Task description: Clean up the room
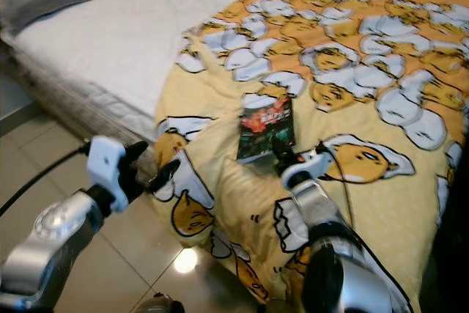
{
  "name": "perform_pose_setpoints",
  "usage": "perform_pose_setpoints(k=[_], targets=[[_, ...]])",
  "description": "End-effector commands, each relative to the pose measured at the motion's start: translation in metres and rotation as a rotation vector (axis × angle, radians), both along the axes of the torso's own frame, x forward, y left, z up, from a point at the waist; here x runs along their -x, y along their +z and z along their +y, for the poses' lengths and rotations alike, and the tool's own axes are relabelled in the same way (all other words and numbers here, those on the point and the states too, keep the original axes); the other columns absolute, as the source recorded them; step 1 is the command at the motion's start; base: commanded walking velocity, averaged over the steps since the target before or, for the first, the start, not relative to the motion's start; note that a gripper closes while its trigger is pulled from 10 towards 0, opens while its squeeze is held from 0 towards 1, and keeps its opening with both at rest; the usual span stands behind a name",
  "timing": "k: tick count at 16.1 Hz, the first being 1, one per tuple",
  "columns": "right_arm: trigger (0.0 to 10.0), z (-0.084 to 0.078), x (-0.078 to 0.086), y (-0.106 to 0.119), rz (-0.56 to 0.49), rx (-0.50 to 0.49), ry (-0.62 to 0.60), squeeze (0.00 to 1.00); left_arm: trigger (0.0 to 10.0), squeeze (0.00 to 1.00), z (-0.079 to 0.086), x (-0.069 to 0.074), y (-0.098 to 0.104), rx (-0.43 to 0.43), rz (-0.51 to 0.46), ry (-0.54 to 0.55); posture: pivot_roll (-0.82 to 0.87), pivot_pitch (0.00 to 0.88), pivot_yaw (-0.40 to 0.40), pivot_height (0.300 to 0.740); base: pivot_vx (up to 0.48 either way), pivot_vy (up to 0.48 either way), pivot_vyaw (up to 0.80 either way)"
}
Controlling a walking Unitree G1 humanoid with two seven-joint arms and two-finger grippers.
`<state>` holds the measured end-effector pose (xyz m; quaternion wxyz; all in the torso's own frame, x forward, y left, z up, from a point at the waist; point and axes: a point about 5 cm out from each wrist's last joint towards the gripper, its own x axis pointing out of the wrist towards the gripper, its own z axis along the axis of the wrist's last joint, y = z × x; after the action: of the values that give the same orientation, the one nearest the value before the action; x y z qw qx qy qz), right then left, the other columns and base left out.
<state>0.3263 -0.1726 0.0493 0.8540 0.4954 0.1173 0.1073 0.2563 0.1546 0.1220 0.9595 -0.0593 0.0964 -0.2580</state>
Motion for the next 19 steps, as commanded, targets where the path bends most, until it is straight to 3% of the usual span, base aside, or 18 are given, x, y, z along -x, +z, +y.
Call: perform_pose_setpoints(k=[1, 2, 5, 6, 7, 9, 10, 14, 15, 16, 17, 19], targets=[[0.0, 0.003, -0.005, 0.02, -0.127, -0.028, 0.063, 0.0, 10.0, 1.0, 0.0, 0.001, 0.004, 0.161, 0.045, -0.057, 0.01, 0.0, 0.053, 0.74, 0.0, 0.0, 0.0], [0.0, 0.003, 0.001, 0.032, -0.229, -0.052, 0.157, 0.0, 10.0, 1.0, 0.0, -0.003, 0.007, 0.31, 0.077, -0.067, 0.0, 0.0, 0.053, 0.74, 0.0, 0.0, 0.0], [0.0, 0.004, 0.017, 0.054, -0.353, -0.086, 0.31, 0.0, 10.0, 1.0, 0.001, -0.013, 0.008, 0.454, 0.114, -0.057, -0.01, 0.0, 0.053, 0.74, 0.0, 0.0, 0.0], [0.0, 0.006, 0.024, 0.064, -0.395, -0.114, 0.375, 0.0, 10.0, 0.91, 0.001, -0.019, 0.008, 0.537, 0.147, -0.076, -0.01, 0.0, 0.051, 0.74, 0.0, 0.0, 0.0], [0.0, 0.01, 0.032, 0.075, -0.436, -0.143, 0.443, 0.0, 10.0, 0.0, 0.0, -0.023, 0.009, 0.671, 0.185, -0.126, -0.01, 0.0, 0.048, 0.74, 0.0, 0.0, 0.0], [0.0, 0.014, 0.04, 0.081, -0.455, -0.168, 0.511, 0.0, 10.0, 0.0, -0.004, -0.024, 0.01, 0.726, 0.208, -0.188, -0.01, 0.0, 0.045, 0.74, 0.0, 0.0, 0.0], [0.0, 0.024, 0.049, 0.086, -0.464, -0.182, 0.606, 0.0, 10.0, 0.0, -0.009, -0.027, 0.014, 0.776, 0.213, -0.252, -0.01, 0.0, 0.044, 0.74, 0.0, 0.0, 0.0], [0.0, 0.035, 0.06, 0.089, -0.454, -0.19, 0.711, 0.0, 10.0, 0.0, -0.022, -0.031, 0.019, 0.742, 0.193, -0.343, -0.01, 0.0, 0.039, 0.74, 0.0, 0.0, 0.0], [0.0, 0.036, 0.06, 0.09, -0.449, -0.191, 0.725, 0.0, 7.1, 0.0, -0.023, -0.032, 0.018, 0.733, 0.19, -0.356, -0.02, 0.0, 0.039, 0.74, 0.0, 0.0, 0.0], [0.0, 0.036, 0.06, 0.09, -0.447, -0.19, 0.727, 0.0, 0.7, 0.0, -0.024, -0.032, 0.017, 0.723, 0.191, -0.361, -0.02, 0.0, 0.038, 0.74, 0.0, 0.0, 0.0], [0.0, 0.036, 0.059, 0.09, -0.442, -0.187, 0.729, 0.0, 0.0, 0.0, -0.025, -0.031, 0.015, 0.711, 0.196, -0.371, -0.01, 0.0, 0.036, 0.74, 0.0, 0.0, 0.0], [0.0, 0.035, 0.056, 0.092, -0.439, -0.182, 0.728, 0.0, 0.0, 0.0, -0.024, -0.029, 0.016, 0.723, 0.191, -0.38, -0.01, 0.0, 0.034, 0.74, 0.0, 0.0, 0.0]])
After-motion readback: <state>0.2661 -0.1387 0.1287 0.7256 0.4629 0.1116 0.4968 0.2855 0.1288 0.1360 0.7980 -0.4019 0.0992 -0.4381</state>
